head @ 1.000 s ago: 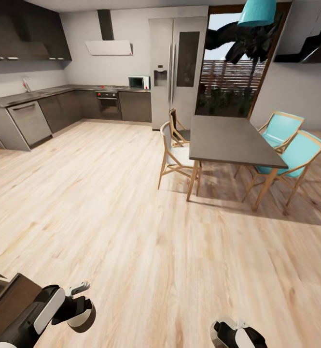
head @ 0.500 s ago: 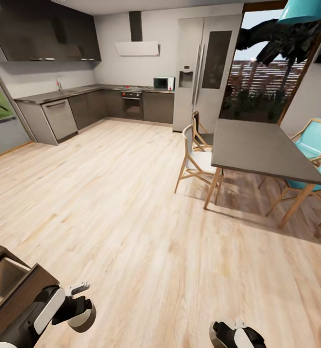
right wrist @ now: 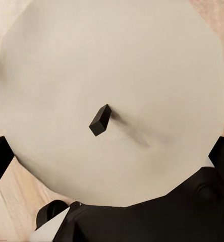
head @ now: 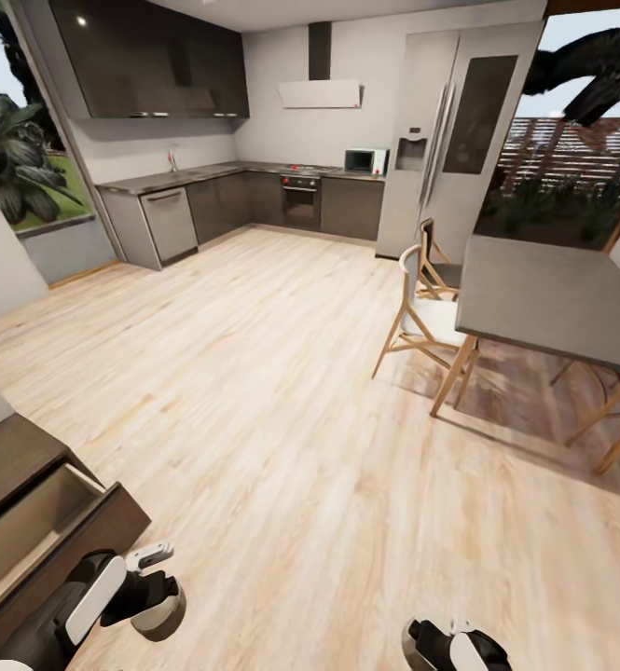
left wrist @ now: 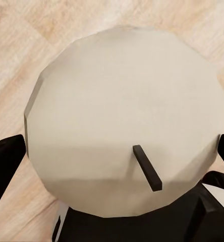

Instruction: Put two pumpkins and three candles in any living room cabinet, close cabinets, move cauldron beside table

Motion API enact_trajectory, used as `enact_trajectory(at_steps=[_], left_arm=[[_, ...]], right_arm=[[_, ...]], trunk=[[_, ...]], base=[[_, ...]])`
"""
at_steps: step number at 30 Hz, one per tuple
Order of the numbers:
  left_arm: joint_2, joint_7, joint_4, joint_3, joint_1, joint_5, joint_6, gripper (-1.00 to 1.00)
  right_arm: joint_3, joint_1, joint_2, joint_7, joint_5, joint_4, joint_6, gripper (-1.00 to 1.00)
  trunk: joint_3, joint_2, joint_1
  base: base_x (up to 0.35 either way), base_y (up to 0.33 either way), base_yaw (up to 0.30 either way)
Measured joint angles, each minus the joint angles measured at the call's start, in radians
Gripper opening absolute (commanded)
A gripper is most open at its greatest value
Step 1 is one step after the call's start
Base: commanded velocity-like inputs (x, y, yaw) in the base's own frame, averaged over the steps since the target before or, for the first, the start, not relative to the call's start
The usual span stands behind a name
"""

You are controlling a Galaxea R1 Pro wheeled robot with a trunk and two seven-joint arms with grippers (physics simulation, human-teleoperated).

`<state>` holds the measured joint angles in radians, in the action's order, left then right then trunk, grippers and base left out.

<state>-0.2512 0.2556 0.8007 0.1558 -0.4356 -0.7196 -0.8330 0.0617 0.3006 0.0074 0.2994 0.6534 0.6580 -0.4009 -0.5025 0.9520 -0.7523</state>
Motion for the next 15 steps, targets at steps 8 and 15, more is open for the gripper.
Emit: enact_trajectory(at_steps=[8,15], left_arm=[[0.004,-0.001,0.000,0.000,0.000,-0.001,0.000,-1.00],[0.006,0.000,0.000,0.000,0.000,0.000,0.000,-1.00]], right_arm=[[-0.053,0.000,-0.005,0.001,-0.002,0.000,0.000,-1.00],[-0.054,0.000,-0.010,0.001,-0.001,0.000,0.000,-1.00]], trunk=[[0.000,0.000,0.000],[0.000,0.000,0.000]], base=[[0.103,0.000,0.291],[0.003,0.000,0.291]])
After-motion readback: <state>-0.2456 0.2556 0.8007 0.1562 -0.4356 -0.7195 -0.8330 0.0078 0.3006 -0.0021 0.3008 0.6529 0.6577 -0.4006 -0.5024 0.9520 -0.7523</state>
